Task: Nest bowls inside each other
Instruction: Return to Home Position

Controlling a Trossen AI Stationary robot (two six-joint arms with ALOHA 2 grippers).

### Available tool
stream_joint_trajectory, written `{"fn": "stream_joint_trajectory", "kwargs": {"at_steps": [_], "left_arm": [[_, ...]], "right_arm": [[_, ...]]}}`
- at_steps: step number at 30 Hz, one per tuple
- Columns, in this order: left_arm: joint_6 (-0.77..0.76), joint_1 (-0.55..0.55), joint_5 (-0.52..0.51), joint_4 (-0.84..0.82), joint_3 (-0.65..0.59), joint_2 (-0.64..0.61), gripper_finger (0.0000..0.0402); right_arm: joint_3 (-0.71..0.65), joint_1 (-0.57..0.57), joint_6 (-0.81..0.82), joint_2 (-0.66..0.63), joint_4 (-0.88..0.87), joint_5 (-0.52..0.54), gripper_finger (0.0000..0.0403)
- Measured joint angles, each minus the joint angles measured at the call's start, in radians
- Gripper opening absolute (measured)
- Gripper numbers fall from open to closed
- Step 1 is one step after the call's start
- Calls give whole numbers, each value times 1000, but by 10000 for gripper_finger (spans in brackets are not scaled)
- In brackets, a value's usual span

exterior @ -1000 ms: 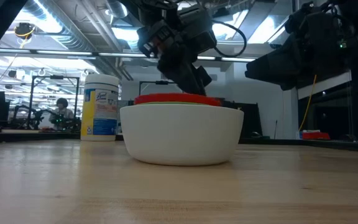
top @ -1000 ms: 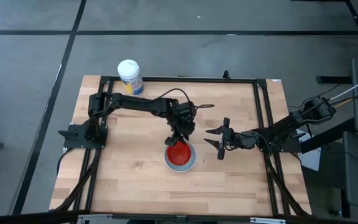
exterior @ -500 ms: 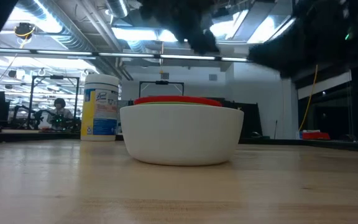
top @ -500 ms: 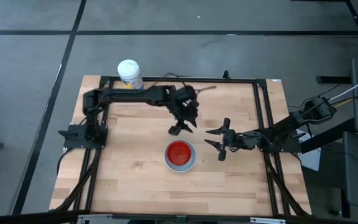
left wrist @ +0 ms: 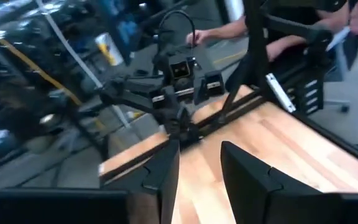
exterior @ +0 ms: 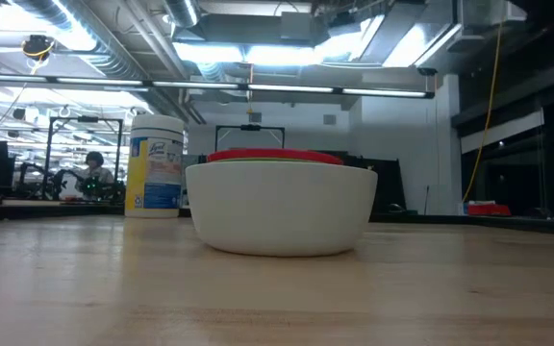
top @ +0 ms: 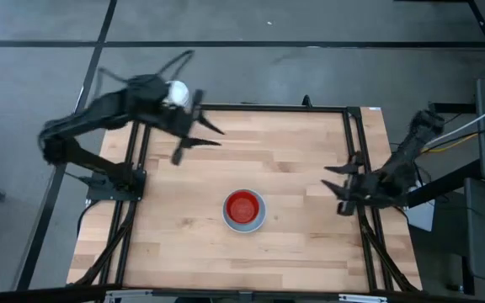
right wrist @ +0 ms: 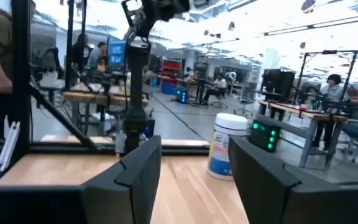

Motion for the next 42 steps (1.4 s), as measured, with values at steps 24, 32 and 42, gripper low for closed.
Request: {"fn": "stream_joint_trajectory", "kwargs": {"at_steps": [24,32,42], "left_arm": [[-124,36,-303,219,-551,-421,109],[-149,168,-174,293,-686,-485,109],[-189,327,-132,299,-904,-785,109]], "right_arm": [[32,154,-388,-169,38,30,184],[209,147,-316,-535,-507,59,181],[358,173,-122,-589,-918,223,161]]}}
